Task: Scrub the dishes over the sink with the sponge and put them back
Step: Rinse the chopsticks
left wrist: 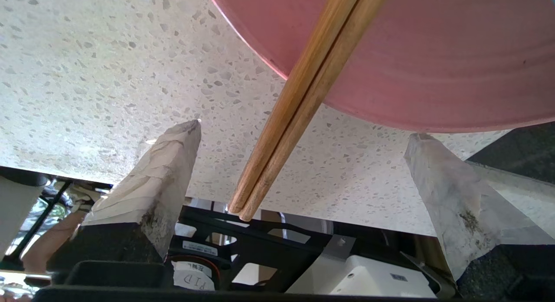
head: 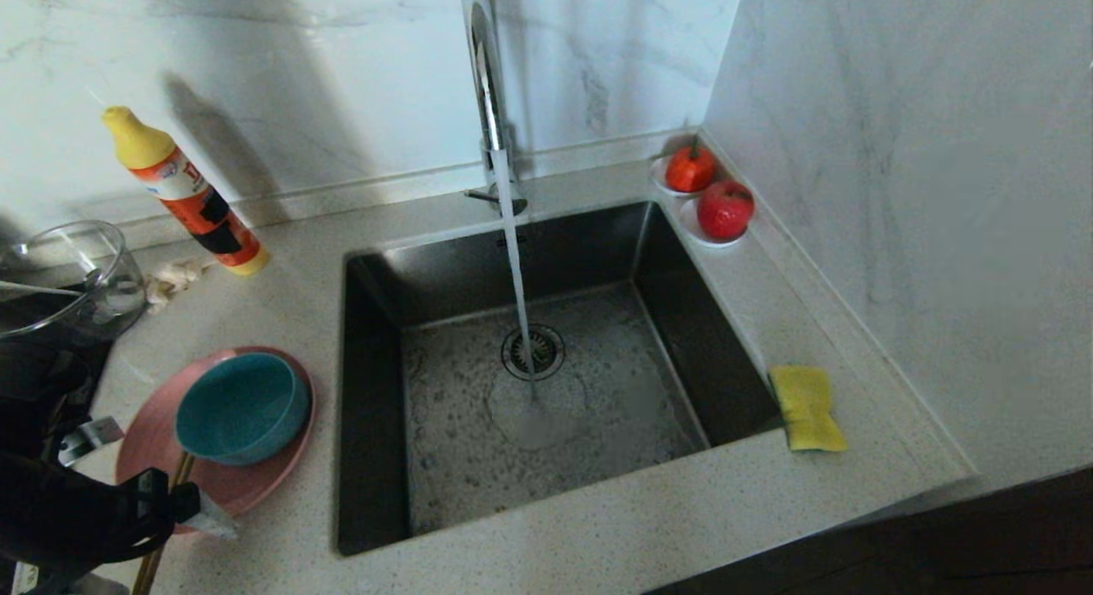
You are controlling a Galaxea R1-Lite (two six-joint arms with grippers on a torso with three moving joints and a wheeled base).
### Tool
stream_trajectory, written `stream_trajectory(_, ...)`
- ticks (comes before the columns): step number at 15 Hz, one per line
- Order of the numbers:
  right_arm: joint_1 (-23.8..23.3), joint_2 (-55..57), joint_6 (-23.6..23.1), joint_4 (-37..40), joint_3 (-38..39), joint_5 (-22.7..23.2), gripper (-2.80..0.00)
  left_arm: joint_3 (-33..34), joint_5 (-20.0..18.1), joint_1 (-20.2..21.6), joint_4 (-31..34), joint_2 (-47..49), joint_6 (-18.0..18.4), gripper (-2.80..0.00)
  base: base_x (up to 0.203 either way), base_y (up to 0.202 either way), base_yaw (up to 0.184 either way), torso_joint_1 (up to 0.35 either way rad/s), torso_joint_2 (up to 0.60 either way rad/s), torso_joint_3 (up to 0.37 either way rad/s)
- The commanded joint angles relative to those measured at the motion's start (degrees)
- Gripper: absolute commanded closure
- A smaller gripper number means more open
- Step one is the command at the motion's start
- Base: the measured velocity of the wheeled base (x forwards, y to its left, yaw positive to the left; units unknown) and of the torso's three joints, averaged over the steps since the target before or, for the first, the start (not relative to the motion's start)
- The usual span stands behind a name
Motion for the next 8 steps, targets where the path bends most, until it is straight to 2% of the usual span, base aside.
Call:
stream_trajectory(1, -0.01, -0.03, -0.08, -0.02, 0.0, 0.02, 0.0, 0.06, -0.08, 0.02, 0.21, -0.39, -0.09, 0.0, 0.0, 0.0, 0.0, 0.0, 0.0, 0.0)
stream_trajectory(8, 0.04, -0.03, -0.08, 0.03, 0.0, 0.02, 0.0, 0.89, 0.18, 0.02, 0.2, -0.78, -0.36, 0.0, 0.0, 0.0, 0.0, 0.0, 0.0, 0.0)
